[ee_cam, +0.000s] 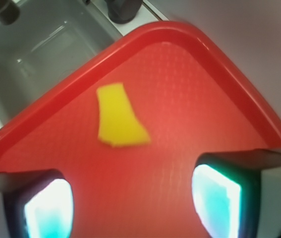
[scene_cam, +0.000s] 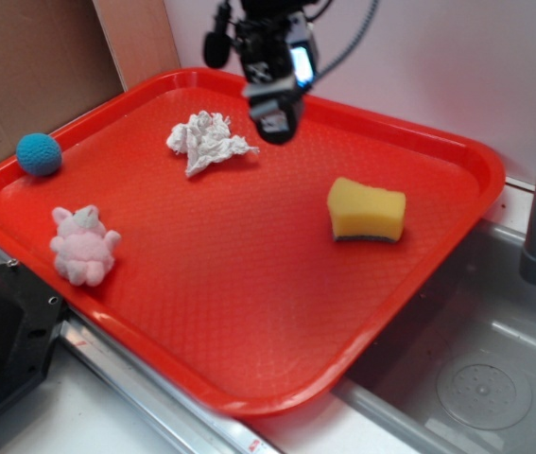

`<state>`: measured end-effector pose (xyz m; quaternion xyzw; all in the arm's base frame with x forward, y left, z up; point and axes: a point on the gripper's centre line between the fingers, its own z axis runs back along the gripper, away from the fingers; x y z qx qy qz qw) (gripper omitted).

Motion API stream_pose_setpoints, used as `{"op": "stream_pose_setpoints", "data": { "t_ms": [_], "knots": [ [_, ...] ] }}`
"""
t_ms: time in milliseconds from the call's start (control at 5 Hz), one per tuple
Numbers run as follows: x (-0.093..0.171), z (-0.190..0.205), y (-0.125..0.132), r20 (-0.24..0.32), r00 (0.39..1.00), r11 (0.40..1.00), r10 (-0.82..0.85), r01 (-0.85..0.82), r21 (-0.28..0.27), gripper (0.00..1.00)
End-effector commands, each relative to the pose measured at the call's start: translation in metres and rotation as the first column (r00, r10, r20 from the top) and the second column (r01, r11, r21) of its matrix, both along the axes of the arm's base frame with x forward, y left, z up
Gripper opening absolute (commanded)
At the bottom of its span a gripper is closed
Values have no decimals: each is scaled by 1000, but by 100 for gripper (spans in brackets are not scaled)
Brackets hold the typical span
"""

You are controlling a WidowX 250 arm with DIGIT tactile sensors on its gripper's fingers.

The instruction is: Grab the green sponge.

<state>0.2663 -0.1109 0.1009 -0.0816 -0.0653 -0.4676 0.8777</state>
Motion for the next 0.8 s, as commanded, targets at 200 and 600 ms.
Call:
{"op": "stream_pose_setpoints", "data": {
  "t_ms": [200,600],
  "knots": [
    [6,-46,-42,-36,992,991,-118,120,67,100],
    [20,-76,-40,-88,994,985,-61,75,155,34]
  ]
}}
